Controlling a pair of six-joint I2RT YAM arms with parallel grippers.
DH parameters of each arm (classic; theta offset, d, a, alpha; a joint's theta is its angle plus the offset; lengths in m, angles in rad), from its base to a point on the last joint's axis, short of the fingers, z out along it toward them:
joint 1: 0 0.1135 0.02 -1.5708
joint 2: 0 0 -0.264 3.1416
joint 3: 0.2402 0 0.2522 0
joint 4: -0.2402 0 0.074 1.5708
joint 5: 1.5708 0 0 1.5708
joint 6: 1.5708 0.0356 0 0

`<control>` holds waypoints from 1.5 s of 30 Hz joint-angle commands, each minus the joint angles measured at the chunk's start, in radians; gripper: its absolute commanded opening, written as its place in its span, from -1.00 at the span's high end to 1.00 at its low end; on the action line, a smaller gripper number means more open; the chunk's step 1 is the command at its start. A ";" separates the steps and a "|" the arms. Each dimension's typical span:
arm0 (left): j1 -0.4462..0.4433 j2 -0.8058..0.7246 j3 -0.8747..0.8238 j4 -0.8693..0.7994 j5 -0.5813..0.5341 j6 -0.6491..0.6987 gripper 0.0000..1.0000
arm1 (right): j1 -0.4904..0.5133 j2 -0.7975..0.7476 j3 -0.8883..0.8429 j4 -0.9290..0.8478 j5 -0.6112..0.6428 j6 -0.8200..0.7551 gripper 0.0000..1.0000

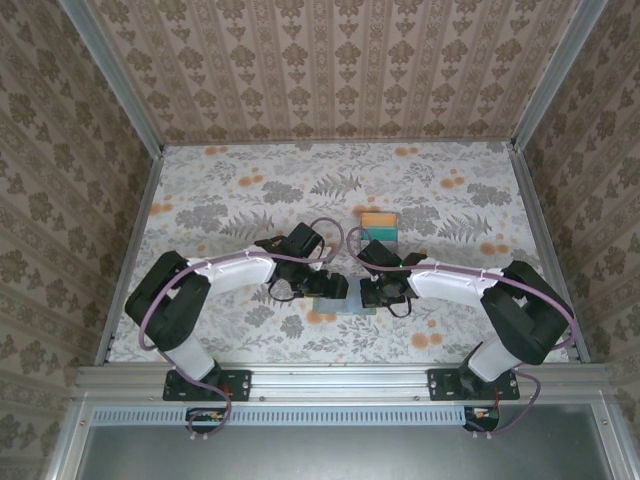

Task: Take the credit cards out of the card holder

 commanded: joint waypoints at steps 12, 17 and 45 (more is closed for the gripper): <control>-0.023 0.063 0.041 -0.014 0.042 0.025 -0.66 | 0.026 0.075 -0.023 0.019 -0.027 0.023 0.98; -0.030 0.060 0.049 -0.012 0.043 0.032 -0.67 | 0.027 0.075 -0.024 0.017 -0.026 0.023 0.98; -0.031 0.033 0.049 0.042 0.103 0.038 -0.71 | 0.034 0.081 -0.027 0.020 -0.024 0.027 0.98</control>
